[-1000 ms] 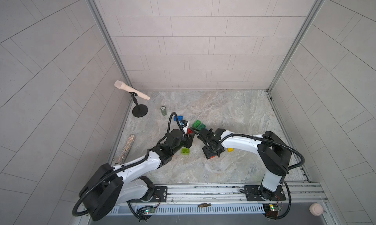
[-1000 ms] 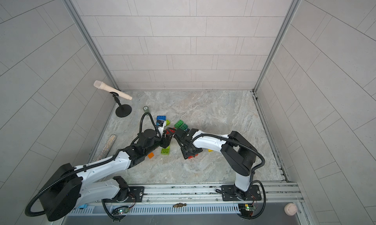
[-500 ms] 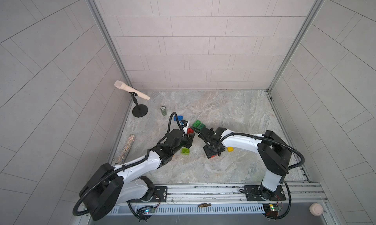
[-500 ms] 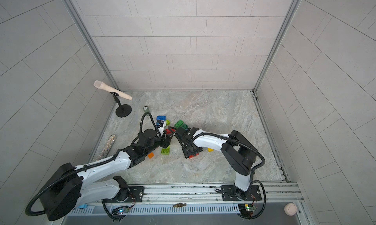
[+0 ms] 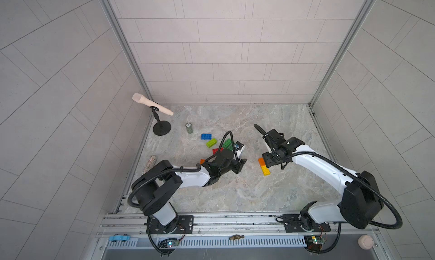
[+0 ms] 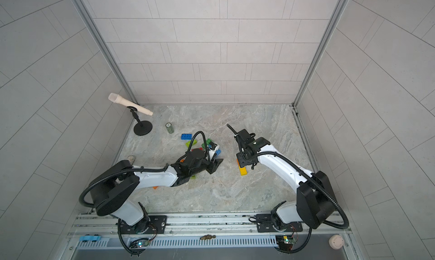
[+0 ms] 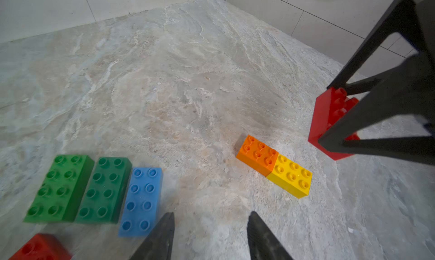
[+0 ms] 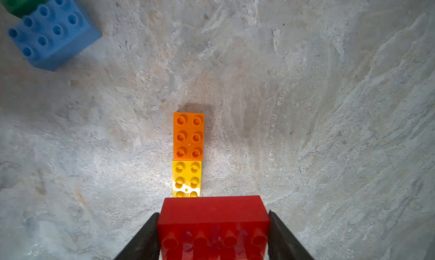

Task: Assemble a rectangle with lego
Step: Assemble the lego brick with the lego brick.

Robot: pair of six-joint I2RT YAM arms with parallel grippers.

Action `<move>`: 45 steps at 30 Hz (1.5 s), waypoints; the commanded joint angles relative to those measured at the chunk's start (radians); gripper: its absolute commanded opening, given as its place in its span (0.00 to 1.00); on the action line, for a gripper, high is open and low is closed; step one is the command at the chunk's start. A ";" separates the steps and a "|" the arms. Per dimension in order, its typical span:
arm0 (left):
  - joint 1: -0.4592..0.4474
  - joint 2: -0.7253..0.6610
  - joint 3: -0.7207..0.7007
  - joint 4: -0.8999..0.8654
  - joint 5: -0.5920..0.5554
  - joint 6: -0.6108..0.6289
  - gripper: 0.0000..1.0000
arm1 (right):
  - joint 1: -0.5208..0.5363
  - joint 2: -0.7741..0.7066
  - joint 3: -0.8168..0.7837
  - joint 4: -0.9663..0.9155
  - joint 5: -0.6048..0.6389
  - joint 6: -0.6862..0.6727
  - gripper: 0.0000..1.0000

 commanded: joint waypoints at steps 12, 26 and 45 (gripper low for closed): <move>-0.005 0.098 0.093 0.071 0.055 -0.030 0.55 | -0.036 0.138 -0.037 0.159 -0.087 -0.051 0.14; -0.007 0.126 0.120 0.057 0.057 -0.033 0.55 | -0.043 0.186 -0.009 0.143 -0.107 -0.052 0.12; -0.008 0.124 0.121 0.057 0.057 -0.032 0.55 | -0.076 0.249 -0.002 0.116 -0.134 -0.067 0.09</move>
